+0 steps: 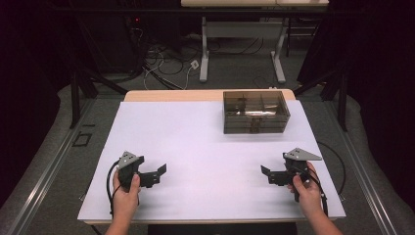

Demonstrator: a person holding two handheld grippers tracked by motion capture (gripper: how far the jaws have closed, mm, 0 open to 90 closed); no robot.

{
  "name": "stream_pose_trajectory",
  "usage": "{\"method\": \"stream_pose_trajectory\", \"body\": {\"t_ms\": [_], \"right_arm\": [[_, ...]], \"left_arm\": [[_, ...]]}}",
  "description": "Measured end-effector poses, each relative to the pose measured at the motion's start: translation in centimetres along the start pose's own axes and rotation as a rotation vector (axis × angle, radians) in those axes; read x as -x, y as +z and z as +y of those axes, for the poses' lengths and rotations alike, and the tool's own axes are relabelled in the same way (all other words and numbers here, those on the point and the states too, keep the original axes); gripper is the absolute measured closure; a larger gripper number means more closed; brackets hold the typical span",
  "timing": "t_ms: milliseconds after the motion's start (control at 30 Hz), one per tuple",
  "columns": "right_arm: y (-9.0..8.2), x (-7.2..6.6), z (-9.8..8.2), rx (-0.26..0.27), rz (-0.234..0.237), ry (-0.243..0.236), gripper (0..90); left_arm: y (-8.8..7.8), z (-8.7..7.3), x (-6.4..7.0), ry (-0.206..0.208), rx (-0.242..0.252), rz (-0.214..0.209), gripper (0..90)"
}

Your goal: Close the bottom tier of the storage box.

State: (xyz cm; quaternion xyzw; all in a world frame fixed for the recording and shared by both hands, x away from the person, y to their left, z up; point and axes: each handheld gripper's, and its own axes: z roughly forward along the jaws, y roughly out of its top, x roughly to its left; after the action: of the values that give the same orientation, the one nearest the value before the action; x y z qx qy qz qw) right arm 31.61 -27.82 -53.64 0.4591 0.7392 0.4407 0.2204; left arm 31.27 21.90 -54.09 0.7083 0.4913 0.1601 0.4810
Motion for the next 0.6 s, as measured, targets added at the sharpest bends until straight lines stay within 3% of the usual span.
{"method": "stream_pose_trajectory", "body": {"t_ms": [167, 600], "right_arm": [[0.1, 0.7, -0.4, 0.002, -0.004, 0.019, 0.0], [0.8, 2.0, -1.3, -0.031, 0.003, 0.075, 0.0]], "left_arm": [[-0.1, -0.2, -0.5, -0.011, -0.002, -0.023, 0.7], [-0.1, -0.6, -1.3, -0.041, -0.002, -0.030, 0.8]]}}
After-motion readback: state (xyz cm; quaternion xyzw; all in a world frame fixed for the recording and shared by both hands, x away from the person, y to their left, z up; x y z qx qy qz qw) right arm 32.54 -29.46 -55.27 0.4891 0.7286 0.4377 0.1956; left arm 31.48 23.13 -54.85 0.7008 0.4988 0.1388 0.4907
